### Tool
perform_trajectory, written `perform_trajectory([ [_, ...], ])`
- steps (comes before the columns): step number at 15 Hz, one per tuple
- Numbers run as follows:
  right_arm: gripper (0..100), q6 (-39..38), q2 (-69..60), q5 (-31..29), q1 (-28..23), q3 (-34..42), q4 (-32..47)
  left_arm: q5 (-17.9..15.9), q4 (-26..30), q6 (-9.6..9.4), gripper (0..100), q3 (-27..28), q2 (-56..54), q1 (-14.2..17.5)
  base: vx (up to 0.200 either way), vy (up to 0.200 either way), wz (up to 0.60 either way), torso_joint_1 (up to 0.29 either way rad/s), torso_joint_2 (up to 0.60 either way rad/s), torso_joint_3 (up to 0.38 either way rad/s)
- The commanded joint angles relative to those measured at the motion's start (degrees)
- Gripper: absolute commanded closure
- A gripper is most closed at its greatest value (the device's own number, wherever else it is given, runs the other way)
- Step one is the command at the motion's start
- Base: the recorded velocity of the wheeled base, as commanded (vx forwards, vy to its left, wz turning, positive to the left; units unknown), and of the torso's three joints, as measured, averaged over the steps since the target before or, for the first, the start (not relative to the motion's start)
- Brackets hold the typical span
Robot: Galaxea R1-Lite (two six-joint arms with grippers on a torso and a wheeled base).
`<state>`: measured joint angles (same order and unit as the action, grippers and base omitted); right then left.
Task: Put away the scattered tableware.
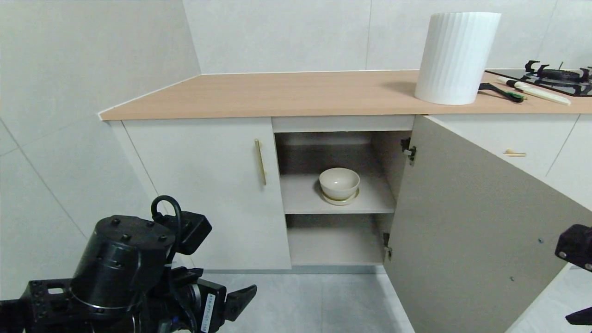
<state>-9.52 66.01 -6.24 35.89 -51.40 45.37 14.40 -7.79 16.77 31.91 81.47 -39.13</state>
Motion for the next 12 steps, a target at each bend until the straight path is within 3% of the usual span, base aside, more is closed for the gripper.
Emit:
perform_trajectory([
  [1, 0, 0.03, -2.03, -1.4, -0.29, -0.11, 0.15, 0.02, -0.03, 0.01, 0, -0.01, -0.08, 0.02, 0.0, 0.0, 0.0, 0.0, 0.0, 0.0],
  [4, 0, 0.12, -2.73, -7.47, -1.96, -0.2, 1.03, 0.02, -0.03, 0.01, 0, -0.01, 0.0, 0.02, 0.0, 0.0, 0.0, 0.0, 0.0, 0.0],
  [6, 0, 1.35, -2.12, -11.78, -8.38, -0.55, 0.59, 0.02, -0.03, 0.01, 0, -0.01, 0.0, 0.02, 0.0, 0.0, 0.0, 0.0, 0.0, 0.0],
  [9, 0, 8.91, -1.59, -11.6, -19.72, -0.11, -1.78, 0.02, -0.03, 0.1, 0, -0.01, 0.09, 0.02, 0.0, 0.0, 0.0, 0.0, 0.0, 0.0],
  [12, 0, 13.65, -1.68, -11.16, -27.89, -0.2, -3.8, 0.02, -0.03, 0.1, 0, -0.1, 0.27, 0.02, 0.0, 0.0, 0.0, 0.0, 0.0, 0.0],
])
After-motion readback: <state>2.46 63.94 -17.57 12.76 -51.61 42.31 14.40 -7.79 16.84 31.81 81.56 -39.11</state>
